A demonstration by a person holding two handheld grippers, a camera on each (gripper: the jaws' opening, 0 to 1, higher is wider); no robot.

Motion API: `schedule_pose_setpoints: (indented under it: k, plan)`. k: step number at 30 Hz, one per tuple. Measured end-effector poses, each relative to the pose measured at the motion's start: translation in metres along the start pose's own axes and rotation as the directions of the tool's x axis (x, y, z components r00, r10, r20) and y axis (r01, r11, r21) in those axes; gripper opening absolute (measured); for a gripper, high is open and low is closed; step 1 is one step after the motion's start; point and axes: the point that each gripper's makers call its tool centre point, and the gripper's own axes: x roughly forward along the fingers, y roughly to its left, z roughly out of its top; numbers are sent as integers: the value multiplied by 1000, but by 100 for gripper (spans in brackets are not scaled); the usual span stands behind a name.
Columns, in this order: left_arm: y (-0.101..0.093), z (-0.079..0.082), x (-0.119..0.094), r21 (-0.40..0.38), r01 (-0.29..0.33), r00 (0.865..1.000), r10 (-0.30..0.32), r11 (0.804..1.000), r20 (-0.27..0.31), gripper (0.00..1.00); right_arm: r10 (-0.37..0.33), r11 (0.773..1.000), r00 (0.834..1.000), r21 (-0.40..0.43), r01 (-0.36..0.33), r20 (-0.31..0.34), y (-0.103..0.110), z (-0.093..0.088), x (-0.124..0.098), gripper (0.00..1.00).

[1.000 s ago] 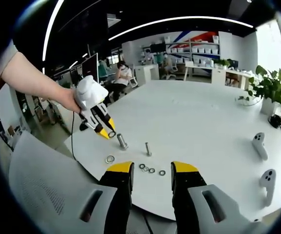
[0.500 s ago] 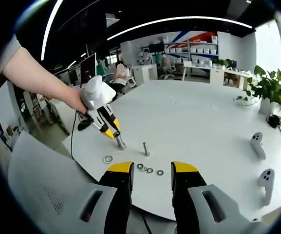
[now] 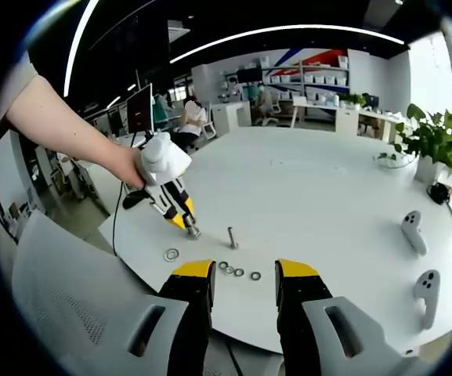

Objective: Place the washer onto the threaded stud by aligning its center hole with the stud, sliding it down to the base, and recovering from edge contact or off-axis alignment until the washer reaches the visible bottom stop.

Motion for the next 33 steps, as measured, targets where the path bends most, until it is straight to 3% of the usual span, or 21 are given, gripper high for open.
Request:
schedule_pose_setpoints:
  k: [12,28,33]
  plan:
    - [-1,-6,23,-6,11,1000,-11,1000,-25,19,-2,1000,1000,3,2,-8,-1,-1,1,32]
    - [-9,-4,24,-9,12,999,-12,1000,-34,21,-7,1000,1000,9,7,0,-2,0,0,32]
    - [-9,-4,22,-69,1,1000,-2,998,-11,22,-3,1000,1000,5,3,-1,-1,-1,0,32]
